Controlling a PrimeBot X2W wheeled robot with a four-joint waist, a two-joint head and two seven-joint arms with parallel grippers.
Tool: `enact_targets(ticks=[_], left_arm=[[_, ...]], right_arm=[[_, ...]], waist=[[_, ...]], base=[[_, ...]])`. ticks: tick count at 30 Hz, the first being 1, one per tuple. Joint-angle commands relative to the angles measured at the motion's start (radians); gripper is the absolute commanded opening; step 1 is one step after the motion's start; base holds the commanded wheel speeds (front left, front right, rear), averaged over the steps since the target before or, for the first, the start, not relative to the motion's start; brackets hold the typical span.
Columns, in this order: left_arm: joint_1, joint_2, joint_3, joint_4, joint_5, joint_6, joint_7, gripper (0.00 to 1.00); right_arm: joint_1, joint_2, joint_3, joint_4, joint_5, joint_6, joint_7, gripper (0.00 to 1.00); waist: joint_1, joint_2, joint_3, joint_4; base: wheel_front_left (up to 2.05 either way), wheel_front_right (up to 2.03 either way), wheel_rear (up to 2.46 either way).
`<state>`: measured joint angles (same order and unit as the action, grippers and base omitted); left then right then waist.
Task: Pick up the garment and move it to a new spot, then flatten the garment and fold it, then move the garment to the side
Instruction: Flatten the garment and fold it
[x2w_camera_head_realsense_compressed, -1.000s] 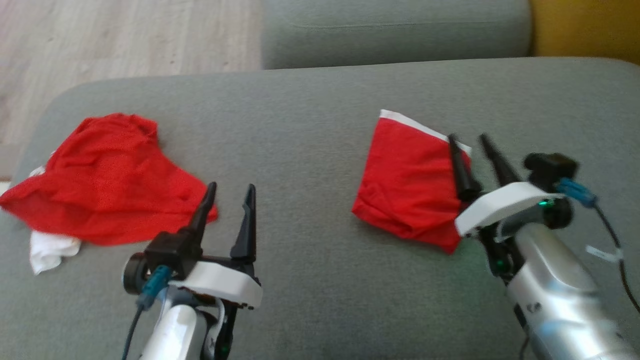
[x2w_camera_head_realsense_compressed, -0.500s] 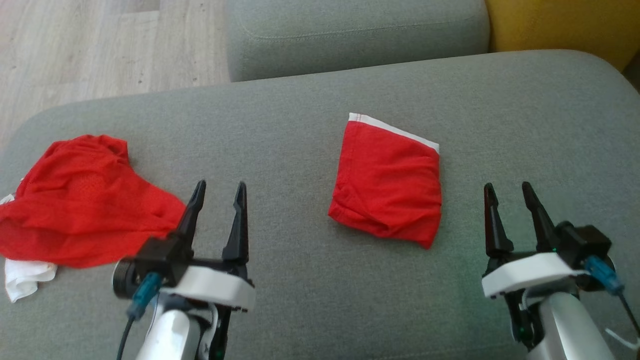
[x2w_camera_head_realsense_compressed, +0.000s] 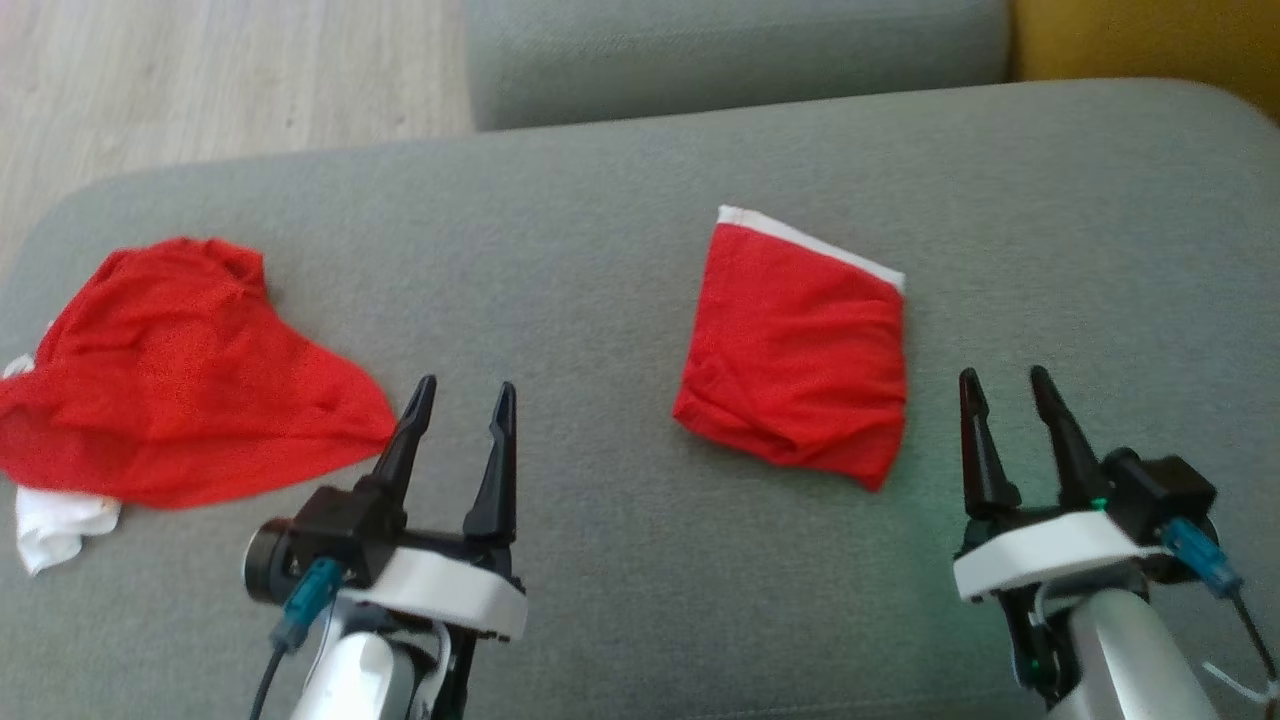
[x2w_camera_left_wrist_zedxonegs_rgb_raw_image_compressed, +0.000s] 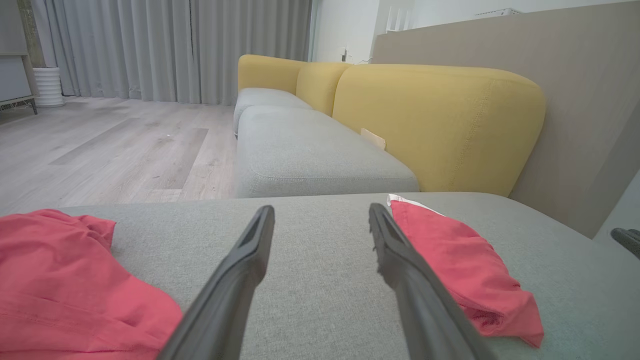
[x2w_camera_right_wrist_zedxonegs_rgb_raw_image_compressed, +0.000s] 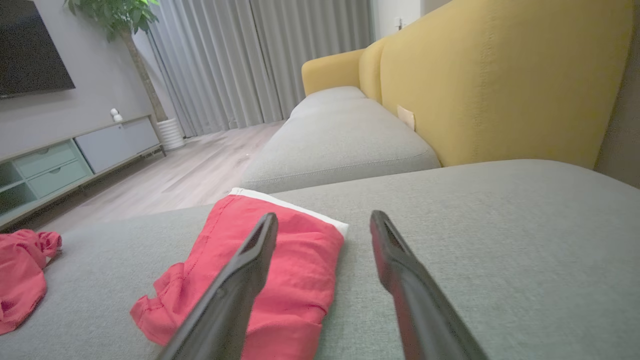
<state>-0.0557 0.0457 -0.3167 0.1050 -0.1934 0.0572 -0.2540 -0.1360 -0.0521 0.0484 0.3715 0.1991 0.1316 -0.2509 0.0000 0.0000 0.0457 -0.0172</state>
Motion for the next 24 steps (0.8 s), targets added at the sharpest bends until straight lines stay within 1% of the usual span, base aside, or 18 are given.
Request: enact_targets(ticks=[1,7,12,14,15,20,24], left_arm=[[-0.066,0.004,0.026,-0.033,0.009,-0.005,-0.008,1.0],[-0.11,0.004,-0.004,-0.036,-0.009,-0.003,-0.008,1.0],[-0.141,0.004,-0.039,-0.037,-0.025,-0.002,-0.008,1.0],[-0.15,0.004,-0.046,-0.038,-0.03,0.002,-0.008,1.0],[-0.15,0.004,-0.046,-0.038,-0.03,0.002,-0.008,1.0],[-0.172,0.004,-0.06,-0.038,-0.038,0.006,-0.008,1.0],[-0.185,0.004,-0.067,-0.039,-0.044,0.009,-0.008,1.0]], right_arm=[[-0.062,0.002,0.031,-0.028,-0.015,-0.001,-0.011,0.0],[-0.169,0.002,0.05,0.016,-0.063,-0.001,-0.005,0.0],[-0.288,0.002,0.064,0.117,-0.104,-0.001,0.009,0.0],[-0.336,0.001,0.053,0.176,-0.122,-0.001,0.016,0.0],[-0.336,0.001,0.053,0.176,-0.122,-0.001,0.016,0.0],[-0.437,-0.011,-0.03,0.34,-0.186,-0.001,0.026,0.0],[-0.499,-0.012,-0.091,0.454,-0.234,-0.001,0.035,0.0]], waist=[[0.0,0.0,0.027,0.03],[0.0,0.0,0.088,0.116],[0.0,0.0,0.136,0.185],[0.0,0.0,0.152,0.207],[0.0,0.0,0.152,0.207],[0.0,0.0,0.185,0.252],[0.0,0.0,0.205,0.271]], base=[[0.0,0.0,0.0],[0.0,0.0,0.0],[0.0,0.0,0.0],[0.0,0.0,0.0],[0.0,0.0,0.0],[0.0,0.0,0.0],[0.0,0.0,0.0]])
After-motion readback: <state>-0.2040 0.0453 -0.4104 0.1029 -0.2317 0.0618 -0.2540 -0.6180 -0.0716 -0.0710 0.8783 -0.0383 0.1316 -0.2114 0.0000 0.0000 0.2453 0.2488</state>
